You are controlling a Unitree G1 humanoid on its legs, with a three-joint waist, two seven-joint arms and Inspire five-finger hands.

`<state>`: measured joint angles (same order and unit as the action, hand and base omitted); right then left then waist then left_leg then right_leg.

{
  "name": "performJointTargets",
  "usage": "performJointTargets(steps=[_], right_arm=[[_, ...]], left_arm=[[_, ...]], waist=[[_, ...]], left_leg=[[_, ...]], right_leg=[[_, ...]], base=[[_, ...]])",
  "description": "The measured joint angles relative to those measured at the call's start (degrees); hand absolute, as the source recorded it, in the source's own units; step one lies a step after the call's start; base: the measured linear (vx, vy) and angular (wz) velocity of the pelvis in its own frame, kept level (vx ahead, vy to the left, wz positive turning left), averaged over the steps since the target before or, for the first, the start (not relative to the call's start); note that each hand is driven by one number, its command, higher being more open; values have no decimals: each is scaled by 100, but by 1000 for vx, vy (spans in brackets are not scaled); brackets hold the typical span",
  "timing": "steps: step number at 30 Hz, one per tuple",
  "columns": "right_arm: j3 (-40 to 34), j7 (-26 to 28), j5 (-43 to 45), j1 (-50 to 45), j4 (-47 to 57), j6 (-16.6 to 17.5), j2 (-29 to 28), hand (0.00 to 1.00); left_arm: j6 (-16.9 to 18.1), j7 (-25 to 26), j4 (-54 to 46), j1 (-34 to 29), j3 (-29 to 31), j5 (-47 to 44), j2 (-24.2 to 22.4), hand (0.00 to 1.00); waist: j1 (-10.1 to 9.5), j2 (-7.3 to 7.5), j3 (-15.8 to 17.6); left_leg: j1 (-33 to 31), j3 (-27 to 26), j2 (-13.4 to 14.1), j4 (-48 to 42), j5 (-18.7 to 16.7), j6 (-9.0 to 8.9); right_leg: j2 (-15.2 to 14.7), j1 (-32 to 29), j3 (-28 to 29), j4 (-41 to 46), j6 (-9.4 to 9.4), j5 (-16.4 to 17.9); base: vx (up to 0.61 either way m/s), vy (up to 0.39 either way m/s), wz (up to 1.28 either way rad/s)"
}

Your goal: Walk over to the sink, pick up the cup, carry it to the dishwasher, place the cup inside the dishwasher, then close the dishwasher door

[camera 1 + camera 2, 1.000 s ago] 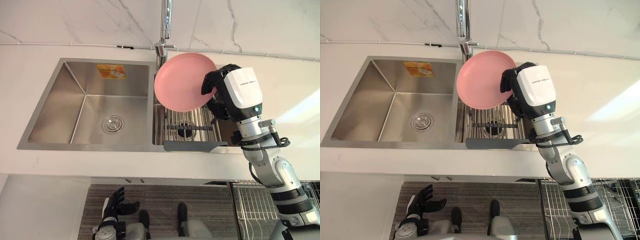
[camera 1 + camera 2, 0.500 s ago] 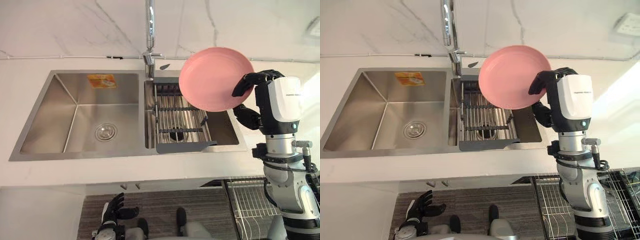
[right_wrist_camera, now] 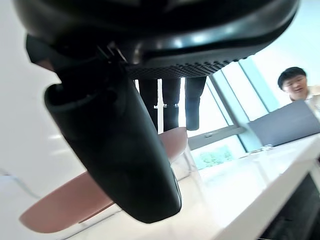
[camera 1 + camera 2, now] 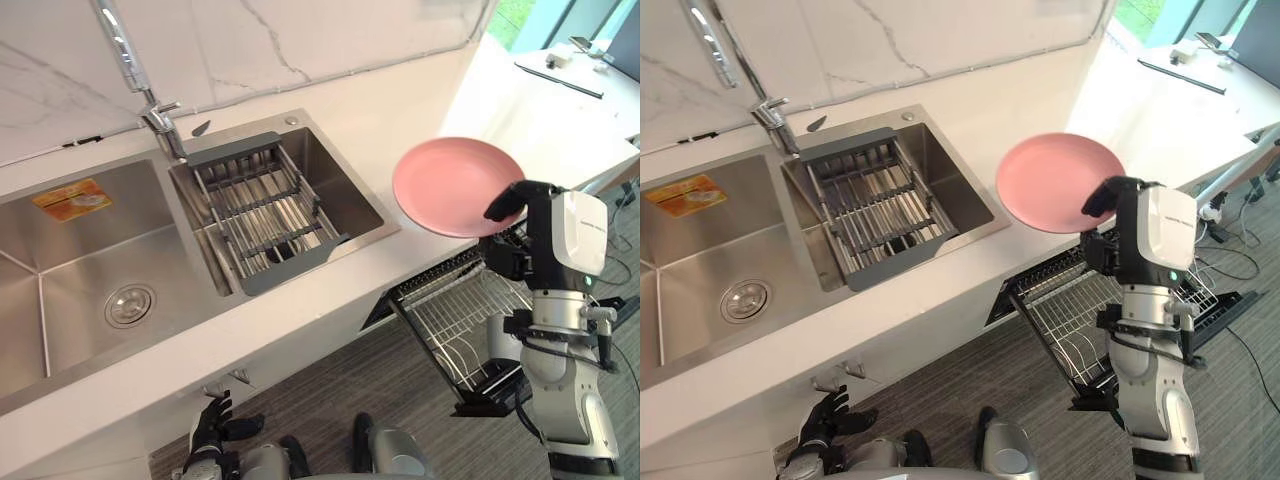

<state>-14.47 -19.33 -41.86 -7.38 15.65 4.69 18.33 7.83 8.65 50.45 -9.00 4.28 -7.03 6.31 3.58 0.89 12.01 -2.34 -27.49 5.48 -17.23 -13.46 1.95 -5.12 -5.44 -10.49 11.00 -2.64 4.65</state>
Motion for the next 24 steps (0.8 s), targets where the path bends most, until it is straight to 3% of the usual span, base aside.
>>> performJointTargets(steps=[6, 16, 18, 24], right_arm=[[-506, -2, 465, -460, -563, -147, -293, 30], [-807, -11, 1215, -616, -1413, -209, -290, 30], [-826, -37, 1484, -287, -1753, -209, -269, 30], [-824, -123, 2185, 1007, -2879, -266, 224, 30]], left_arm=[[44, -68, -30, -67, -2, 7, -106, 90], [42, -199, 139, -72, -124, 23, -243, 90], [103, -244, 91, -56, -177, 22, -277, 90], [162, -237, -105, 229, -247, -108, -296, 90]], waist=[[36, -86, -80], [133, -422, -137], [133, -538, -24], [46, -756, 755]], left_leg=[[203, 89, 36, 343, 232, -168], [248, 184, -207, 707, 454, -120], [3, 199, -253, 684, 482, -74], [-600, 202, -368, 590, 555, 86]], right_leg=[[303, 347, 284, -840, 88, -508], [188, 305, 381, -1029, 10, -637], [141, 56, 420, -979, 5, -707], [28, -760, 570, -569, -2, -767]], base=[[43, -87, -33], [-19, 2, -3], [-99, 25, -6], [-134, 20, -6]])
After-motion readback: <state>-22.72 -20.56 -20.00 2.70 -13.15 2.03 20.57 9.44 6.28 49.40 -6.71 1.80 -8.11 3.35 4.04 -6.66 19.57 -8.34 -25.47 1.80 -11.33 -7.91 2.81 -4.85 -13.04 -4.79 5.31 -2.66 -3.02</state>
